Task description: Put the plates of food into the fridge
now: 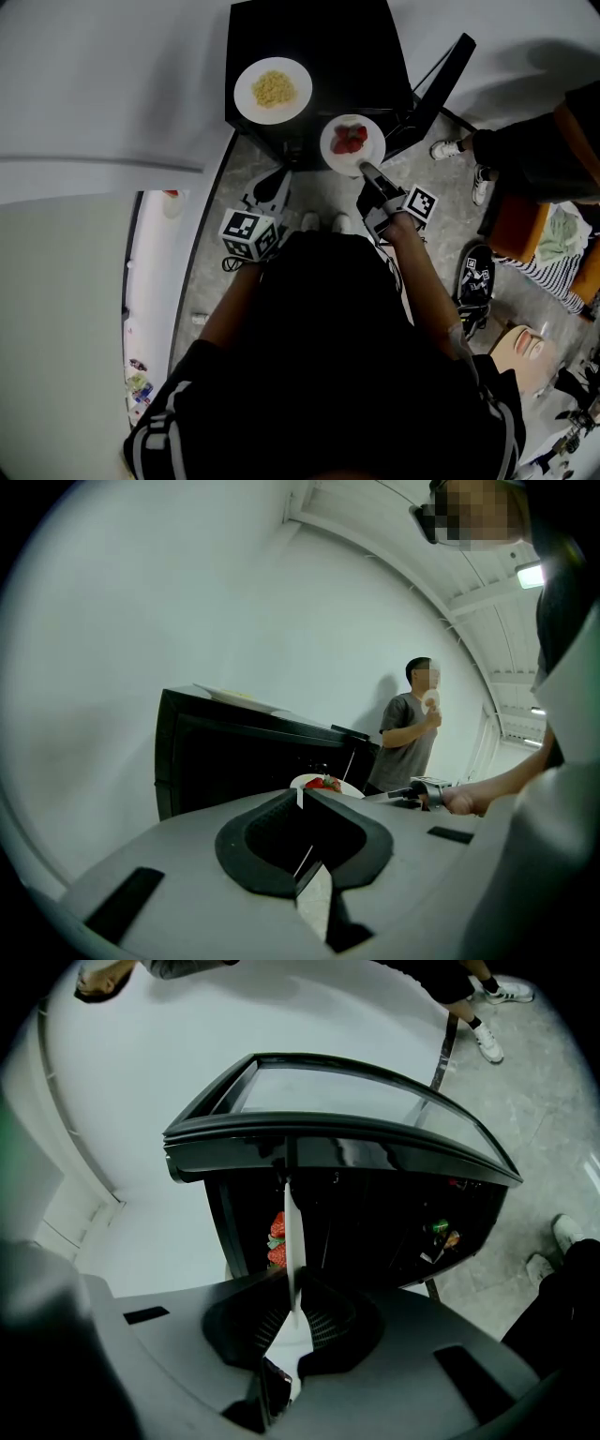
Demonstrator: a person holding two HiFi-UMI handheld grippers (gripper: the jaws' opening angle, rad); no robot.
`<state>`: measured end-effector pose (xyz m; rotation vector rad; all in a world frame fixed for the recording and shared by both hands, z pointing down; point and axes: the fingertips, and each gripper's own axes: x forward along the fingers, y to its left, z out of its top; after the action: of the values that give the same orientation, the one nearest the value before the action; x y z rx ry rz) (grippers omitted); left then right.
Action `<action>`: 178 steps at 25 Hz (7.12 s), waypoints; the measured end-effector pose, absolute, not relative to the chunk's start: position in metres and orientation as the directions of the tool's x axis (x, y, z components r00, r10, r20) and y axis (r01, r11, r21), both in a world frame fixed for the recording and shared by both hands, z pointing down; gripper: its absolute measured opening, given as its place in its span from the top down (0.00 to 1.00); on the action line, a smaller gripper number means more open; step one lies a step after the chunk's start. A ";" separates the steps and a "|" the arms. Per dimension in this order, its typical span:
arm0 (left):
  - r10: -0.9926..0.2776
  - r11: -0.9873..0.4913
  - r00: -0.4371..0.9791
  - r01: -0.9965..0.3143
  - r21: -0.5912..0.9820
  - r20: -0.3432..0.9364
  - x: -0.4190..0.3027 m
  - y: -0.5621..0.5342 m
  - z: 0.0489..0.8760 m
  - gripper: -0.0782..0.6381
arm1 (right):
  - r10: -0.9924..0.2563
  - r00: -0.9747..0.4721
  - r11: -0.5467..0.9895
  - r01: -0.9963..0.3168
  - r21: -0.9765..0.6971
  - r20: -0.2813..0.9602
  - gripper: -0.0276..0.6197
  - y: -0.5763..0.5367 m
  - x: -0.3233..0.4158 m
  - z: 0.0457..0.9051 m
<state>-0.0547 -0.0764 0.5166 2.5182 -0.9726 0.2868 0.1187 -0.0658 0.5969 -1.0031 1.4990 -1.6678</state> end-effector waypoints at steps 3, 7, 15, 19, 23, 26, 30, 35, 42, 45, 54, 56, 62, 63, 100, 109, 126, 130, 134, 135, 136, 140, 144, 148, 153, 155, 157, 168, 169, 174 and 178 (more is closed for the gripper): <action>-0.594 -0.662 0.730 -0.683 0.310 0.338 -0.056 -0.078 0.517 0.86 | -0.875 -0.470 -0.125 -0.005 -0.992 0.113 0.88 -0.069 0.120 0.603; -0.599 -0.655 0.725 -0.688 0.311 0.341 -0.058 -0.078 0.519 0.86 | -0.877 -0.465 -0.136 0.004 -0.991 0.118 0.89 -0.076 0.121 0.611; -0.599 -0.648 0.717 -0.695 0.310 0.355 -0.057 -0.079 0.526 0.86 | -0.875 -0.463 -0.161 0.003 -0.987 0.141 0.89 -0.083 0.122 0.627; -0.584 -0.650 0.717 -0.693 0.311 0.380 -0.050 -0.082 0.544 0.86 | -0.876 -0.459 -0.166 -0.002 -0.986 0.148 0.88 -0.085 0.125 0.631; -0.545 -0.661 0.734 -0.673 0.331 0.404 -0.037 -0.084 0.559 0.86 | -0.877 -0.457 -0.160 -0.006 -0.987 0.145 0.89 -0.090 0.125 0.631; -0.525 -0.670 0.747 -0.658 0.342 0.408 -0.025 -0.084 0.564 0.86 | -0.880 -0.454 -0.160 0.003 -0.987 0.141 0.89 -0.094 0.125 0.630; -0.517 -0.662 0.749 -0.657 0.361 0.415 -0.014 -0.086 0.574 0.86 | -0.881 -0.450 -0.168 0.012 -0.986 0.144 0.89 -0.095 0.125 0.632; -0.502 -0.667 0.749 -0.654 0.358 0.432 -0.006 -0.088 0.582 0.86 | -0.877 -0.454 -0.178 0.000 -0.984 0.159 0.88 -0.099 0.125 0.637; -0.484 -0.658 0.752 -0.650 0.381 0.447 0.001 -0.086 0.594 0.86 | -0.884 -0.438 -0.193 0.028 -0.981 0.162 0.88 -0.108 0.128 0.641; -0.480 -0.662 0.748 -0.652 0.370 0.459 0.002 -0.087 0.599 0.86 | -0.888 -0.429 -0.202 0.037 -0.979 0.167 0.88 -0.111 0.128 0.644; -0.486 -0.659 0.741 -0.659 0.361 0.464 0.003 -0.092 0.597 0.86 | -0.910 -0.381 -0.208 0.083 -0.975 0.162 0.89 -0.131 0.128 0.646; -0.484 -0.662 0.742 -0.657 0.361 0.463 0.003 -0.092 0.597 0.86 | -0.913 -0.374 -0.210 0.095 -0.973 0.161 0.89 -0.133 0.128 0.646; -0.484 -0.667 0.746 -0.653 0.358 0.458 0.004 -0.096 0.595 0.86 | -0.913 -0.366 -0.223 0.074 -0.972 0.181 0.89 -0.138 0.128 0.650; -0.485 -0.667 0.746 -0.653 0.358 0.457 0.004 -0.097 0.595 0.86 | -0.913 -0.365 -0.221 0.068 -0.973 0.182 0.89 -0.139 0.129 0.651; -0.441 -0.706 0.739 -0.636 0.312 0.509 0.024 -0.113 0.617 0.86 | -0.947 -0.282 -0.170 0.032 -0.985 0.155 0.89 -0.168 0.135 0.651; -0.433 -0.719 0.733 -0.632 0.289 0.525 0.027 -0.118 0.618 0.86 | -0.957 -0.238 -0.184 0.053 -0.981 0.166 0.89 -0.172 0.145 0.659; -0.451 -0.712 0.726 -0.643 0.280 0.520 0.019 -0.107 0.621 0.86 | -0.951 -0.265 -0.164 0.004 -0.987 0.157 0.89 -0.149 0.144 0.653; -0.457 -0.705 0.728 -0.647 0.290 0.511 0.014 -0.104 0.618 0.86 | -0.946 -0.282 -0.163 -0.008 -0.987 0.159 0.89 -0.140 0.142 0.648; -0.456 -0.705 0.725 -0.648 0.288 0.515 0.010 -0.102 0.617 0.86 | -0.947 -0.278 -0.162 -0.023 -0.987 0.161 0.89 -0.131 0.144 0.648; -0.457 -0.710 0.723 -0.647 0.277 0.519 0.009 -0.101 0.617 0.86 | -0.947 -0.280 -0.155 -0.028 -0.988 0.157 0.89 -0.130 0.143 0.646; -0.458 -0.715 0.722 -0.646 0.267 0.519 0.008 -0.100 0.616 0.86 | -0.948 -0.282 -0.146 -0.032 -0.989 0.149 0.89 -0.129 0.142 0.643; -0.468 -0.724 0.728 -0.641 0.255 0.500 0.007 -0.099 0.607 0.86 | -0.952 -0.278 -0.127 -0.024 -0.992 0.129 0.89 -0.124 0.140 0.635; -0.509 -0.700 0.736 -0.656 0.284 0.445 0.003 -0.100 0.591 0.86 | -0.943 -0.310 -0.108 -0.059 -0.992 0.121 0.89 -0.116 0.137 0.628; -0.538 -0.700 0.721 -0.670 0.245 0.436 -0.008 -0.099 0.580 0.86 | -0.919 -0.383 -0.035 -0.143 -0.989 0.088 0.89 -0.111 0.125 0.608; -0.566 -0.685 0.718 -0.683 0.255 0.405 -0.022 -0.095 0.565 0.86 | -0.892 -0.448 0.015 -0.161 -0.987 0.059 0.89 -0.103 0.102 0.588; -0.580 -0.670 0.717 -0.690 0.275 0.386 -0.028 -0.093 0.557 0.86 | -0.882 -0.469 0.037 -0.169 -0.985 0.047 0.89 -0.101 0.092 0.580; -0.592 -0.666 0.712 -0.696 0.268 0.378 -0.033 -0.092 0.552 0.86 | -0.872 -0.488 0.056 -0.169 -0.984 0.034 0.89 -0.101 0.084 0.572; -0.625 -0.628 0.703 -0.711 0.315 0.339 -0.049 -0.089 0.538 0.86 | -0.813 -0.581 0.135 -0.115 -0.984 -0.044 0.89 -0.113 0.038 0.531; -0.633 -0.623 0.705 -0.709 0.330 0.321 -0.049 -0.090 0.532 0.86 | -0.811 -0.583 0.139 -0.118 -0.983 -0.045 0.89 -0.113 0.037 0.529; -0.656 -0.584 0.718 -0.678 0.447 0.233 -0.051 -0.101 0.508 0.73 | -0.803 -0.594 0.148 -0.113 -0.982 -0.053 0.89 -0.114 0.033 0.524; -0.659 -0.532 0.738 -0.595 0.602 0.148 -0.051 -0.112 0.496 0.68 | -0.803 -0.593 0.147 -0.110 -0.983 -0.054 0.89 -0.113 0.036 0.521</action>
<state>-0.0505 -0.1122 0.4964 2.2912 -0.9408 -0.1279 0.0357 -0.1127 0.5205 -0.8727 1.8298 -1.4904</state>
